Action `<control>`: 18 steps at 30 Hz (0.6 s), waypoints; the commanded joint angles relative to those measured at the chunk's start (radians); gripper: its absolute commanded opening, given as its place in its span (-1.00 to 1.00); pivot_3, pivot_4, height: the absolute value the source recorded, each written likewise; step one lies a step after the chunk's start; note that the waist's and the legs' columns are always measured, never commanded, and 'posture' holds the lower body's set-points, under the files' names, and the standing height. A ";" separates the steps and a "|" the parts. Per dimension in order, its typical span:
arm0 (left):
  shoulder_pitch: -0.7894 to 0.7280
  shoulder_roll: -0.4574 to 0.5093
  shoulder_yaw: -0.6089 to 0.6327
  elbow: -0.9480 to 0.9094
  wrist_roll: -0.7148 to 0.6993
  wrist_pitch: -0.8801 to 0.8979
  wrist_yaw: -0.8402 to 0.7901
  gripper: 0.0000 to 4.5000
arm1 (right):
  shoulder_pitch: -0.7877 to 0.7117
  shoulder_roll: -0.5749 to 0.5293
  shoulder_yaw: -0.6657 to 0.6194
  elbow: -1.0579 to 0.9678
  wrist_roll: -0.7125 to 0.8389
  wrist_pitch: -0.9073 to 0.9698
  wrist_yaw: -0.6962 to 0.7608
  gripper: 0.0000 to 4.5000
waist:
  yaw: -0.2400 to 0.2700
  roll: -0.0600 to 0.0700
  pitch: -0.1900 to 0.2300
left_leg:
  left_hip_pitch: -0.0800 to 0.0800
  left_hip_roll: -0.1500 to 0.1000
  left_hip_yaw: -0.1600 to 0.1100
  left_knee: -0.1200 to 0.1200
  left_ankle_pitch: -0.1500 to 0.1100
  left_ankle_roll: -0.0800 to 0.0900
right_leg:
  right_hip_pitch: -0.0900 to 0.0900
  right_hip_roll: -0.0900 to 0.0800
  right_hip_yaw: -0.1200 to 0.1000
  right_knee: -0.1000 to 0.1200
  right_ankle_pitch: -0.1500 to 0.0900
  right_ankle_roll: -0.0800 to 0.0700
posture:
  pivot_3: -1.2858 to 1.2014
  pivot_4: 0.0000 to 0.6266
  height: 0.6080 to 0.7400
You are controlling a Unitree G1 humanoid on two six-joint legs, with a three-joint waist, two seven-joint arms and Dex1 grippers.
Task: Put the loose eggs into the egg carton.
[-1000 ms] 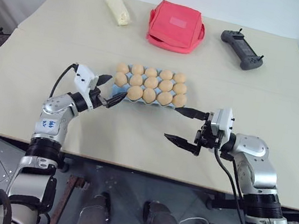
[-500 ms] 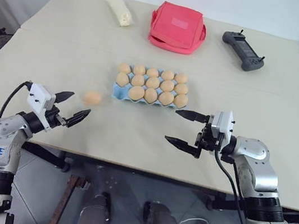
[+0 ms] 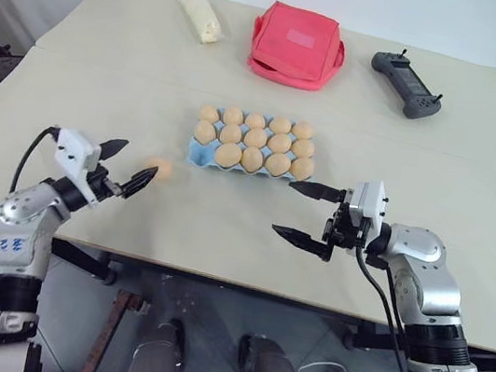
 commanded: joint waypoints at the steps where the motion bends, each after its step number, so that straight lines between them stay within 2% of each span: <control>1: -0.053 -0.002 -0.046 0.077 0.038 -0.033 -0.029 0.99 | -0.017 0.000 -0.005 -0.024 0.019 0.002 0.000 1.00 | 0.000 0.000 0.000 | 0.000 0.000 0.000 0.000 0.000 0.000 | 0.000 0.000 0.000 0.000 0.000 0.000 | 0.03 -0.52 1.00; 4: -0.078 0.003 -0.066 0.124 0.057 -0.041 -0.034 0.99 | -0.017 0.004 -0.005 -0.030 0.018 0.000 -0.007 1.00 | -0.002 0.000 0.000 | 0.000 0.000 0.002 0.000 0.000 0.001 | 0.000 -0.001 0.001 0.000 0.000 0.000 | 0.03 -0.52 1.00; 7: -0.071 0.009 -0.065 0.113 0.045 -0.027 -0.056 0.73 | -0.012 0.006 -0.007 -0.035 0.018 -0.002 -0.015 1.00 | -0.001 0.000 0.000 | -0.001 0.001 0.002 0.000 0.000 0.000 | -0.002 0.000 0.000 0.000 0.000 0.000 | 0.03 -0.52 1.00; 13: -0.075 0.008 -0.057 0.080 0.027 -0.016 -0.087 -0.12 | -0.005 0.007 -0.008 -0.040 0.018 -0.004 -0.027 1.00 | 0.000 0.000 0.000 | -0.001 0.001 0.002 0.001 0.000 0.000 | -0.002 0.001 -0.001 0.001 0.000 0.000 | 0.03 -0.52 1.00; 18: -0.132 -0.036 -0.067 -0.012 -0.017 0.020 -0.078 -0.12 | -0.006 0.008 -0.006 -0.039 0.017 -0.004 -0.032 1.00 | 0.002 0.000 0.000 | -0.001 0.001 0.001 0.001 0.000 0.000 | -0.001 0.000 -0.002 0.001 0.000 0.001 | 0.03 -0.52 1.00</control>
